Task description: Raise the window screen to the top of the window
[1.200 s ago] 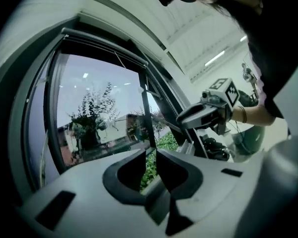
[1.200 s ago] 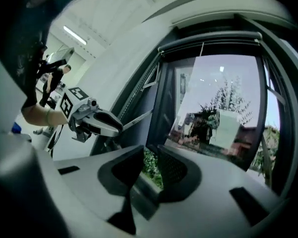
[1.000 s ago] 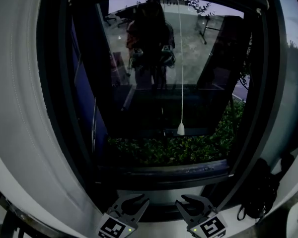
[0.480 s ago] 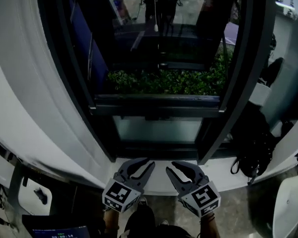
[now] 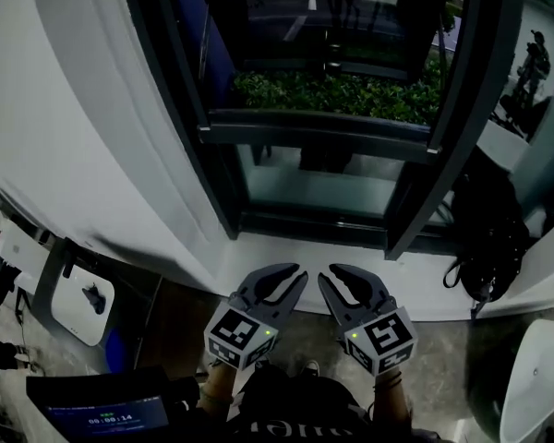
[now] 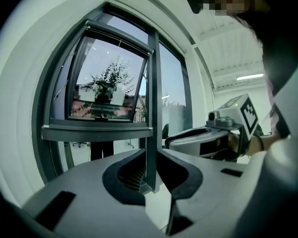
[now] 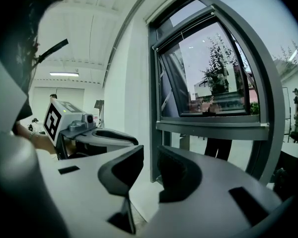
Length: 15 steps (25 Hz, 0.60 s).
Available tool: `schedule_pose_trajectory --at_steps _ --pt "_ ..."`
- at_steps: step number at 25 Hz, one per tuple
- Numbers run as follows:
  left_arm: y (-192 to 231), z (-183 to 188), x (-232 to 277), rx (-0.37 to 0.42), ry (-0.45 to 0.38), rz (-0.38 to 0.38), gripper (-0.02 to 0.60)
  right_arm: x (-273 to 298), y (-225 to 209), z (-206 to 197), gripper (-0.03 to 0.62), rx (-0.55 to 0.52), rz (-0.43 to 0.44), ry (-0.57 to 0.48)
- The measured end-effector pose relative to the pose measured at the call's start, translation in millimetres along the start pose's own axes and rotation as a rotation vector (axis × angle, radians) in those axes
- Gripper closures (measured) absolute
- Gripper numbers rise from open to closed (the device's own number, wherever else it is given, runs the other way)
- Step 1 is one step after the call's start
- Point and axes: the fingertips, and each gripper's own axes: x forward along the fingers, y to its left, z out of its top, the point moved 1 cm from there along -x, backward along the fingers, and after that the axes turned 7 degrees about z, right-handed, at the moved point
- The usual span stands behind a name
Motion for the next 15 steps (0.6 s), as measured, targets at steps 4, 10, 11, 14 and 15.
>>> schedule_pose_trajectory --at_steps 4,10,11,14,15 --pt "-2 -15 -3 -0.026 0.019 -0.001 0.517 3 4 -7 0.504 0.011 -0.012 -0.004" --pt "-9 -24 -72 -0.027 -0.005 -0.021 0.526 0 77 -10 0.505 0.024 -0.041 -0.019" --pt "-8 -26 -85 -0.021 -0.005 -0.025 0.526 1 90 -12 0.505 0.034 -0.048 -0.022" --pt "-6 -32 -122 0.001 -0.015 -0.036 0.526 4 126 -19 0.510 0.077 -0.073 -0.033" --pt "-5 -35 -135 0.006 -0.017 -0.041 0.526 5 139 -23 0.511 0.094 -0.082 -0.035"
